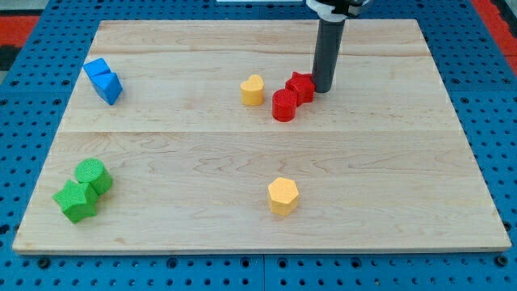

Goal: Push red star above red circle

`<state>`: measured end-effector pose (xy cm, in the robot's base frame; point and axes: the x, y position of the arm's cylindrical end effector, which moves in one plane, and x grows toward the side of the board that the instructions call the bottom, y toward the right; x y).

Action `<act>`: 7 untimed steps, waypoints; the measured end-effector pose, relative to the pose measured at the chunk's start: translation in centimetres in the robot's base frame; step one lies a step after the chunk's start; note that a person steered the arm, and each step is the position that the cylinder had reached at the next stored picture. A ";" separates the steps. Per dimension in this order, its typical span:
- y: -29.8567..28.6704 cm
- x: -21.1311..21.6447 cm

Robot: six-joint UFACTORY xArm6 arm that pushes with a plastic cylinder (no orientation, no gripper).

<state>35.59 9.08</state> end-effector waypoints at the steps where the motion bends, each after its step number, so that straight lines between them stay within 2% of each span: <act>1: -0.1 0.0; 7: -0.6 1.6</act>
